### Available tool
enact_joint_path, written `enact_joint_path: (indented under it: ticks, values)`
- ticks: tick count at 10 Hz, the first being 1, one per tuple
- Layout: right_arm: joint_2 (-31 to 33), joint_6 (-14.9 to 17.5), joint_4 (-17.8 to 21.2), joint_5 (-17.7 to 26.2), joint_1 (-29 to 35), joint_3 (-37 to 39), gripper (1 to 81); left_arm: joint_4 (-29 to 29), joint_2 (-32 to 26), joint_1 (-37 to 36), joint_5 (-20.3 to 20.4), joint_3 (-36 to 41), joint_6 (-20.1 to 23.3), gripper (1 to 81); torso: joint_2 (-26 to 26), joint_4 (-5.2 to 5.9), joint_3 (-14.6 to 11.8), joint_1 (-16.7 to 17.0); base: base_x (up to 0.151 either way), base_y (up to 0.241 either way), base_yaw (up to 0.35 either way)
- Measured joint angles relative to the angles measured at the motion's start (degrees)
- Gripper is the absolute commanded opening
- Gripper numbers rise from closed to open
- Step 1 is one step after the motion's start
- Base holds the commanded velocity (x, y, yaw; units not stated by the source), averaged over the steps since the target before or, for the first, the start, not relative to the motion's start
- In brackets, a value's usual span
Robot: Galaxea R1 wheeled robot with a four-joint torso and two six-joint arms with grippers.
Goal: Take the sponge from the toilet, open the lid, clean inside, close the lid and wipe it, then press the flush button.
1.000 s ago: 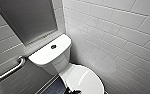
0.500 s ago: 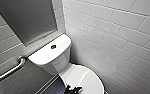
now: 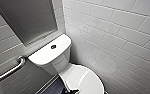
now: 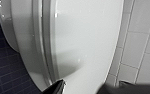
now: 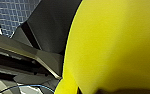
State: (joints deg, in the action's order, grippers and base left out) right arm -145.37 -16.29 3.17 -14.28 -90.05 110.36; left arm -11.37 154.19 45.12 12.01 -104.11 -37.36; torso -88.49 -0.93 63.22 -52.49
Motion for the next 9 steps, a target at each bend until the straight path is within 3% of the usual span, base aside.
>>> enact_joint_path:
  ticks: [6, 9]
  values:
    - [0.0, 0.0, 0.0, 0.4, 0.2, 0.0, 1.0, 0.0, 6.0, 1.4, -0.2, -11.2, 0.0, 81.1, 0.0, 0.00, 0.0, 0.0, 0.000, 0.000, 0.000]
    - [0.0, 0.0, 0.0, 0.3, 0.2, 0.0, 1.0, 0.0, 7.2, 1.4, -0.2, -11.0, 0.0, 81.1, 0.0, 0.00, 0.0, 0.0, 0.000, 0.000, 0.000]
